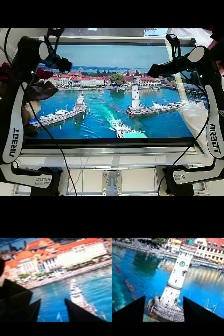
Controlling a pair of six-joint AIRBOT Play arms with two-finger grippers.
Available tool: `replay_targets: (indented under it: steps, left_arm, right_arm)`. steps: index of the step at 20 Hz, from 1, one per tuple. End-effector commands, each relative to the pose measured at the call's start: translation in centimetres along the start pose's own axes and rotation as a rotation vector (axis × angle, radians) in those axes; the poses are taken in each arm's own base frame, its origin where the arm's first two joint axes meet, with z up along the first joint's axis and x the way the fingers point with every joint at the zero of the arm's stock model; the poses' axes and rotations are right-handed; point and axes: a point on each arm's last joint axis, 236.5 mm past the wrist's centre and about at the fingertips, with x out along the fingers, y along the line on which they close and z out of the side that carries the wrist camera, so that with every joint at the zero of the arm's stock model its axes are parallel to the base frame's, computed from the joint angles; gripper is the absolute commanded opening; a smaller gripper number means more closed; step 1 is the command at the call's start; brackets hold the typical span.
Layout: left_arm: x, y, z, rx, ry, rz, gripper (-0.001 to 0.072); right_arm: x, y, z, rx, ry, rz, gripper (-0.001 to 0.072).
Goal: Fold the shirts.
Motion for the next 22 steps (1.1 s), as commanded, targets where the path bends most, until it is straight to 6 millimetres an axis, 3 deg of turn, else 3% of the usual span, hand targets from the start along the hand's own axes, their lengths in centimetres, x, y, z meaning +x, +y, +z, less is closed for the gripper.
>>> replay_targets:
  steps: [1,5,8,11,16,19,22]
  left_arm:
    - [-1.4,10.9,-4.2,-0.046,0.155,0.381,0.0625]
    - [-3.1,19.0,-14.3,-0.345,0.435,0.497,0.0624]
    - [-3.9,23.7,-19.5,-0.593,0.486,0.541,0.0624]
    - [-3.0,26.6,-21.5,-0.79,0.411,0.504,0.0624]
    - [-1.0,30.1,-21.4,-0.967,0.24,0.453,0.0626]
    - [0.4,30.4,-24.1,-1.042,0.306,0.463,0.0626]
    - [2.5,29.2,-27.0,-1.174,0.4,0.423,0.0626]
  right_arm:
    - [-0.1,0.0,0.4,0.0,-0.014,-0.003,0.0519]
    - [-0.2,-0.5,2.4,0.003,-0.103,-0.022,0.0519]
    - [-0.4,-0.7,3.7,0.007,-0.158,-0.03,0.0519]
    - [-0.5,-0.5,4.4,0.015,-0.188,-0.023,0.0519]
    - [-0.5,-0.4,4.5,0.019,-0.193,-0.016,0.0519]
    - [-0.5,-0.3,4.5,0.021,-0.192,-0.011,0.0519]
    - [-0.5,-0.2,4.4,0.021,-0.187,-0.008,0.0519]
